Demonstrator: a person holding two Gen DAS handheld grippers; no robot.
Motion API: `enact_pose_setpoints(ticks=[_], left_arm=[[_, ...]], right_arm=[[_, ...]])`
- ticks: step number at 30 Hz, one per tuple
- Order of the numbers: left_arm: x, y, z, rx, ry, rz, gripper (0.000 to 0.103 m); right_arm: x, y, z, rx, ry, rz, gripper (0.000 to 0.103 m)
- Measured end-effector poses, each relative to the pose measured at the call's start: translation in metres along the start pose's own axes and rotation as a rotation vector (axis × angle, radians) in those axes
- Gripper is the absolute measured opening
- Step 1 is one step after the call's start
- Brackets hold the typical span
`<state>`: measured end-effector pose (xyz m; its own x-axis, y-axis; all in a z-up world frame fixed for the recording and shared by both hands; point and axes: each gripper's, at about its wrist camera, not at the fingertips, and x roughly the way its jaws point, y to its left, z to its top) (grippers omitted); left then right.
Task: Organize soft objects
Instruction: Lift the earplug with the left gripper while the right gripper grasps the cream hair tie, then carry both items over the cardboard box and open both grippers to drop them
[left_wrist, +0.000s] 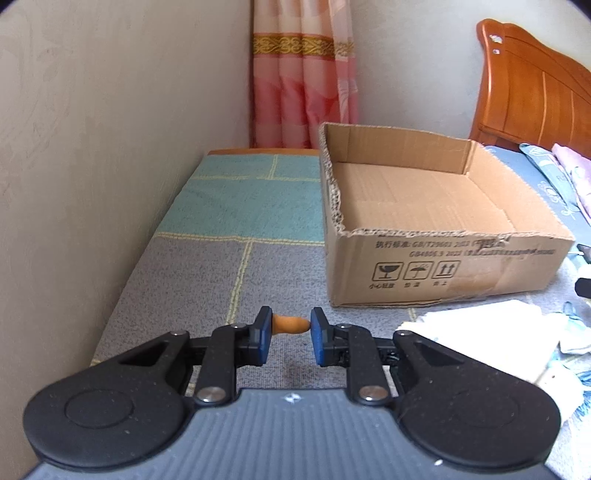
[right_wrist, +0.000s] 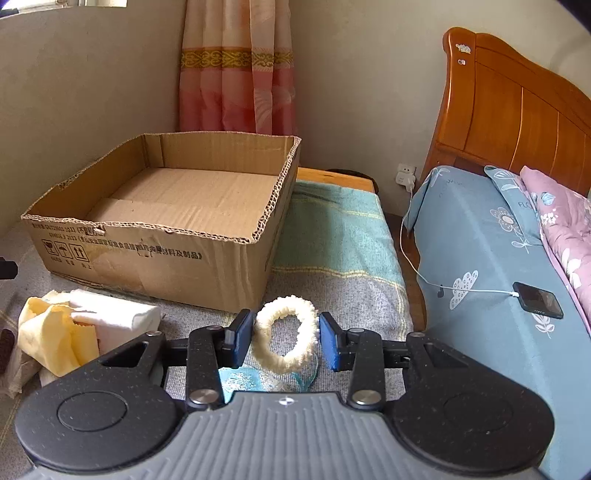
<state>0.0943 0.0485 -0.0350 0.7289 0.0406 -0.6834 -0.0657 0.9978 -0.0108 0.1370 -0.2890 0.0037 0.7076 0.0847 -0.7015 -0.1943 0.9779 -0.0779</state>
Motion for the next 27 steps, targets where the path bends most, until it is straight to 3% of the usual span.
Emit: enact_pose_setpoints(ticks=[7, 14, 20, 27], left_arm=[[-0.031, -0.006, 0.015, 0.068, -0.051, -0.072, 0.02], [-0.041, -0.025, 0.051, 0.144, -0.115, -0.162, 0.02], [-0.017, -0.049, 0.094, 0.235, -0.153, -0.191, 0.021], [0.041, -0.068, 0.133, 0.274, -0.094, -0.188, 0.021]], right_arm=[[-0.03, 0.006, 0.008, -0.028, -0.062, 0.029, 0.044], [-0.054, 0.013, 0.017, -0.058, -0.123, 0.07, 0.044], [-0.059, 0.016, 0.028, -0.07, -0.154, 0.106, 0.044], [-0.051, 0.017, 0.037, -0.078, -0.157, 0.12, 0.044]])
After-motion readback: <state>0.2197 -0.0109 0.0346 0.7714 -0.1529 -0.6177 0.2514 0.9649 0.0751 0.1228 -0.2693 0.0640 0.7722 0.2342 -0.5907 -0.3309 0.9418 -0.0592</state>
